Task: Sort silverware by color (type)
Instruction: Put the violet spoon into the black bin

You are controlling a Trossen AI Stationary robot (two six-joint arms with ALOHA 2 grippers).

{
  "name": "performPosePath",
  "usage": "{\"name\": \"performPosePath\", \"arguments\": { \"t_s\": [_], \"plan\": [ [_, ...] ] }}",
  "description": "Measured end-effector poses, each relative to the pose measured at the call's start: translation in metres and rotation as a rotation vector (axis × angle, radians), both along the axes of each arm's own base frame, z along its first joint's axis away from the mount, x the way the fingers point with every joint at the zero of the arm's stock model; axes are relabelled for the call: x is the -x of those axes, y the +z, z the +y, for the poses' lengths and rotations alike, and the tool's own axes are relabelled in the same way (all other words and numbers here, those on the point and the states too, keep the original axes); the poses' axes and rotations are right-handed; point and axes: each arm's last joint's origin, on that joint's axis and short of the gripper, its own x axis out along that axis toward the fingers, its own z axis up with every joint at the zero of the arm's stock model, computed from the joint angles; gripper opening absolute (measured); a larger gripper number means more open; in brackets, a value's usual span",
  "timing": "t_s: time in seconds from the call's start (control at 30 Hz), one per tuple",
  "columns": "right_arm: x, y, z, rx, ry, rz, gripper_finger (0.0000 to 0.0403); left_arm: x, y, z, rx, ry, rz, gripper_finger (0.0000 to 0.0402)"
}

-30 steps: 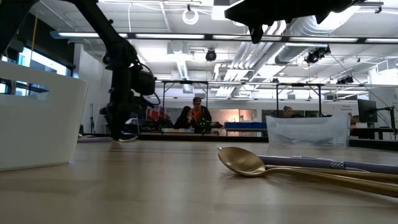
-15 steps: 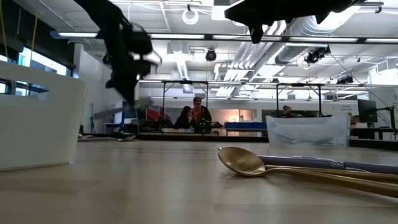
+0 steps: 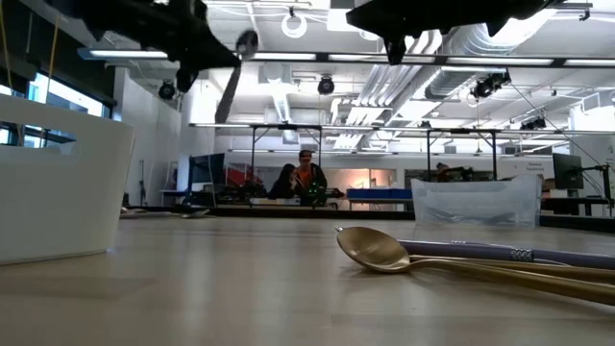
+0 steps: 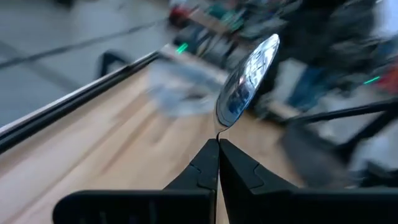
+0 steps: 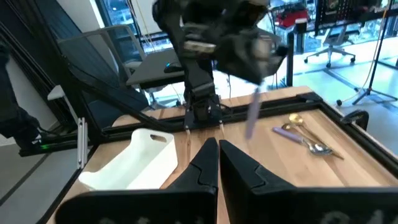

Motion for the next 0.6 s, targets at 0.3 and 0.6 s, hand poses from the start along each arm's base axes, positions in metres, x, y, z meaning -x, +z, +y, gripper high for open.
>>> {"name": "performPosePath", "arguments": {
  "t_s": [0.3,0.6],
  "plan": [
    [-0.001,0.008,0.0,-0.024,-0.002,-0.081,0.0,0.0,0.002,-0.041,-0.111,-0.185,-0.245,0.0],
    [-0.001,0.008,0.0,-0.026,-0.002,-0.081,0.0,-0.002,0.003,-0.044,-0.121,-0.133,-0.25,0.0]
  ]
}}
